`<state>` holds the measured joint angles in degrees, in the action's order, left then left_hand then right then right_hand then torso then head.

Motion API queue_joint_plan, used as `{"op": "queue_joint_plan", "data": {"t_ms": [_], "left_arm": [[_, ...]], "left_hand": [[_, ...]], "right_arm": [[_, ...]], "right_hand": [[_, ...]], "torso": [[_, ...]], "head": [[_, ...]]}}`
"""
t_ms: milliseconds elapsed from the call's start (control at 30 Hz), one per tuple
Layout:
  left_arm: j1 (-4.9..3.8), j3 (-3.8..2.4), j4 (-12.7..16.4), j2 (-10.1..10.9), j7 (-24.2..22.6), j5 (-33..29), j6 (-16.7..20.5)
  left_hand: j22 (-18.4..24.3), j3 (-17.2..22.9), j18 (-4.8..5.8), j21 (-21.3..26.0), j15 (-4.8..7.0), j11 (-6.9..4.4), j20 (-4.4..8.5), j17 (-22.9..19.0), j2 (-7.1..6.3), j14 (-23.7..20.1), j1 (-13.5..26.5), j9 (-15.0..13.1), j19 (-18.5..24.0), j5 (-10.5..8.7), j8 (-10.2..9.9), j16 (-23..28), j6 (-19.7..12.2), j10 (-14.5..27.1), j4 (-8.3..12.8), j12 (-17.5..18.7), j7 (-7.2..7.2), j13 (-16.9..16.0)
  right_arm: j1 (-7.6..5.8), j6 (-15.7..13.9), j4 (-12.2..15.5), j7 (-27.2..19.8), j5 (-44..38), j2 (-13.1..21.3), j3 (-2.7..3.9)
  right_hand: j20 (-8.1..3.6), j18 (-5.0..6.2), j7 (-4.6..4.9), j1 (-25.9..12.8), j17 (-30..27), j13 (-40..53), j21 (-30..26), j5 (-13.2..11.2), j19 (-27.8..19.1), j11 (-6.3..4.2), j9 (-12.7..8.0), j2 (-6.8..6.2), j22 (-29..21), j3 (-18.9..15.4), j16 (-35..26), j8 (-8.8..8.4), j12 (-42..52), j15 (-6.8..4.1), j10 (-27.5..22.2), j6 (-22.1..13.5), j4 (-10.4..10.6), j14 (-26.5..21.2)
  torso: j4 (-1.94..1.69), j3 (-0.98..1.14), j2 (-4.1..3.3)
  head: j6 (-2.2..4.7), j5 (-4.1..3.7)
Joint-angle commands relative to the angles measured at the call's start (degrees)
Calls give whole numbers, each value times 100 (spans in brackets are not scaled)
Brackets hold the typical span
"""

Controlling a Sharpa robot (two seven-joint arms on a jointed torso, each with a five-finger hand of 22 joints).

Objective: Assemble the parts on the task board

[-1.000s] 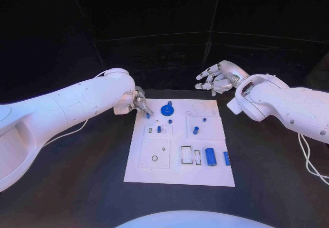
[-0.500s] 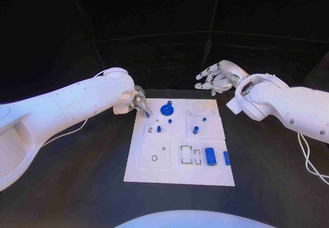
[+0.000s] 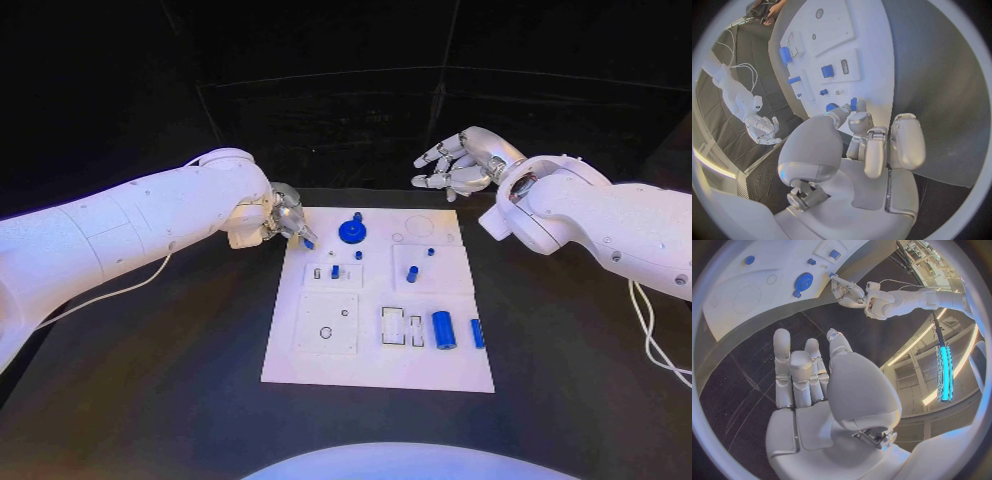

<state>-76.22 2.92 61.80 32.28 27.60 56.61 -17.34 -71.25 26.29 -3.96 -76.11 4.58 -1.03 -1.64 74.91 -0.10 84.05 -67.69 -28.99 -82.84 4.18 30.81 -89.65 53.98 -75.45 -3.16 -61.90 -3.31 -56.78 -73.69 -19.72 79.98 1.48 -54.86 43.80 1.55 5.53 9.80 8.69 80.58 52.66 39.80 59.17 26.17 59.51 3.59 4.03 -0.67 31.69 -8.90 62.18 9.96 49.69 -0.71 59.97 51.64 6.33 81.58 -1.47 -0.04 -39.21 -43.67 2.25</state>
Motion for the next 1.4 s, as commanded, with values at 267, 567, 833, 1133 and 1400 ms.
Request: {"op": "queue_joint_plan", "data": {"t_ms": [267, 567, 833, 1133, 1400], "left_arm": [[16, 8, 1007, 541, -203, -123, 835], [132, 82, 1439, 738, -240, 228, 955], [195, 184, 1600, 784, -134, 505, 1010], [239, 208, 1689, 812, -23, 589, 910], [267, 219, 1708, 808, 33, 598, 823]], "left_hand": [[-45, 1035, -14, 11, 11, -31, 2, 1509, -116, 595, 180, -77, -41, 185, 120, -35, 5, -72, 812, -3, 31, 46], [-68, 1065, -9, -5, 13, -35, 4, 1509, -142, 595, 187, -87, -51, 195, 136, -35, 8, -81, 829, -1, 35, 53], [-73, 1084, -8, -8, 15, -38, 5, 1509, -154, 595, 190, -92, -53, 197, 146, -35, 13, -86, 838, 2, 38, 60], [-79, 1101, -7, -12, 16, -40, 6, 1509, -164, 595, 193, -97, -57, 199, 155, -35, 17, -88, 845, 13, 40, 76], [-83, 1108, -6, -15, 17, -41, 6, 1509, -169, 595, 194, -99, -58, 200, 158, -35, 19, -84, 849, 26, 41, 92]], "right_arm": [[-13, 24, -3, -37, 16, 34, 4], [-12, 28, -8, -41, 16, 40, 3], [-12, 32, -12, -43, 16, 41, 3], [-12, 36, -12, -46, 16, 42, 3], [-11, 37, -13, -48, 16, 44, 3]], "right_hand": [[-3, 74, -3, 47, 6, -9, -34, 37, -28, 1, -1, 4, -6, -3, -21, 34, -11, -4, -53, 4, 29, -19], [-3, 74, -3, 47, 6, -9, -34, 37, -28, 1, -1, 4, -6, -3, -21, 34, -11, -4, -53, 4, 29, -19], [-3, 74, -3, 47, 6, -9, -34, 37, -28, 1, -1, 4, -6, -3, -21, 34, -11, -4, -53, 4, 29, -19], [-3, 74, -3, 47, 6, -9, -34, 37, -28, 1, -1, 4, -6, -3, -21, 34, -11, -4, -53, 4, 29, -19], [-3, 74, -3, 47, 6, -9, -34, 37, -28, 1, -1, 4, -6, -3, -21, 34, -11, -4, -53, 4, 29, -19]], "torso": [[-3, -5, 1], [15, -7, -5], [13, -3, -7], [18, -1, -9], [19, -3, -9]], "head": [[-11, 37], [-5, 61], [-8, 70], [-20, 80], [-29, 86]]}}
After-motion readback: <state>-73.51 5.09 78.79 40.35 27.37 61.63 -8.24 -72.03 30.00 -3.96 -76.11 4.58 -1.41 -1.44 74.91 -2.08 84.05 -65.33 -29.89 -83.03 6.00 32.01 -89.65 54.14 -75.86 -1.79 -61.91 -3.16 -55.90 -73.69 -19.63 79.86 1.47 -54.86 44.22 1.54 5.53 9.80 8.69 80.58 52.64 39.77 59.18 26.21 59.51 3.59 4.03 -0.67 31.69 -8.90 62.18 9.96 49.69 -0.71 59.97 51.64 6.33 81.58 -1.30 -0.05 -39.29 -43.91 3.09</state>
